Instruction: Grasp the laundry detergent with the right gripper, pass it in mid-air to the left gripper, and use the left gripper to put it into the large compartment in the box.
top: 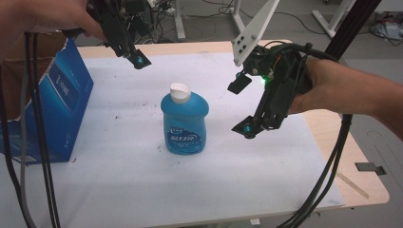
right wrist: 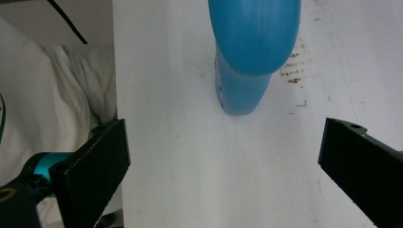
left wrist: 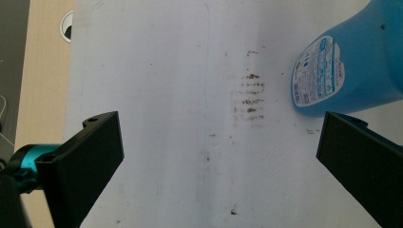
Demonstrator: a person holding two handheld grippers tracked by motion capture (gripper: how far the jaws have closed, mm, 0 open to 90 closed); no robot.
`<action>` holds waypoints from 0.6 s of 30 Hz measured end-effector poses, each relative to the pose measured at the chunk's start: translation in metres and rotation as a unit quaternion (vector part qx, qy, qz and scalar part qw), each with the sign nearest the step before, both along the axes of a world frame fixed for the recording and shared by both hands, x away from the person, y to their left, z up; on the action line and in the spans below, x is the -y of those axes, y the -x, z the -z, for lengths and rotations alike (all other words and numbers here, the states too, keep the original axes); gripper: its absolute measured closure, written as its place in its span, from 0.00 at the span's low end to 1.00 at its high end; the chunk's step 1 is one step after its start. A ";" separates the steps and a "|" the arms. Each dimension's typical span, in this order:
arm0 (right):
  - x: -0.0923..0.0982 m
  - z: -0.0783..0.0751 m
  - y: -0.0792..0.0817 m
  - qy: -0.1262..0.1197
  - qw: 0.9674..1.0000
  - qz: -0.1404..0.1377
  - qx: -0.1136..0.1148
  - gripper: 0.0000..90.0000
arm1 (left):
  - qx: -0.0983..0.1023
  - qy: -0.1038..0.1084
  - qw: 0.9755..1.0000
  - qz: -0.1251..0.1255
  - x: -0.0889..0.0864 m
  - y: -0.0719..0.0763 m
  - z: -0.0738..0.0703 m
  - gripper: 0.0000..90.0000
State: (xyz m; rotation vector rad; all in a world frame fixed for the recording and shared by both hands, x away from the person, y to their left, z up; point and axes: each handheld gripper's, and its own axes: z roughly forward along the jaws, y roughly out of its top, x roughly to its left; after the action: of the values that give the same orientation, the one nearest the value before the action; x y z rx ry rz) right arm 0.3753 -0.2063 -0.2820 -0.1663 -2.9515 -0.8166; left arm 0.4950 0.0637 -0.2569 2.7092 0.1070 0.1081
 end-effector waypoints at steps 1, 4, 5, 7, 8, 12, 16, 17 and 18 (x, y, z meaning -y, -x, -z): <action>0.000 0.006 -0.002 -0.007 1.000 -0.004 0.002 0.03 | -0.001 -0.001 1.000 0.001 0.000 0.000 0.001 0.02; 0.001 0.009 -0.004 -0.010 1.000 -0.003 0.005 0.03 | -0.002 0.000 1.000 0.002 0.001 0.000 0.002 0.02; 0.001 0.013 -0.006 -0.017 1.000 -0.003 0.005 0.03 | -0.002 0.002 1.000 0.002 0.001 0.000 0.003 0.02; 0.001 0.016 -0.008 -0.023 1.000 -0.002 0.005 0.03 | -0.003 0.003 1.000 0.003 0.001 0.000 0.004 0.02; 0.001 0.016 -0.008 -0.023 1.000 -0.002 0.005 0.03 | -0.003 0.003 1.000 0.003 0.001 0.000 0.004 0.02; 0.000 0.022 -0.012 -0.033 0.999 -0.002 -0.001 0.03 | -0.004 0.003 1.000 0.002 0.001 0.000 0.006 0.02; -0.003 0.029 -0.014 -0.040 0.999 -0.009 0.001 0.03 | -0.004 0.002 1.000 0.001 0.000 -0.001 0.006 0.02; -0.003 0.031 -0.015 -0.043 0.999 -0.010 0.003 0.03 | -0.005 0.003 1.000 -0.001 -0.001 -0.001 0.006 0.02; -0.004 0.032 -0.015 -0.045 0.999 -0.009 0.002 0.03 | -0.004 0.005 1.000 -0.001 -0.001 -0.001 0.006 0.02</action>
State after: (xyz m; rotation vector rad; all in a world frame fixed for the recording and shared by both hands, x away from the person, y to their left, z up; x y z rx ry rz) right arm 0.3907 -0.2024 -0.3143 -0.1321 -2.9093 -0.9450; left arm 0.4959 0.0651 -0.2630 2.7007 0.1112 0.0968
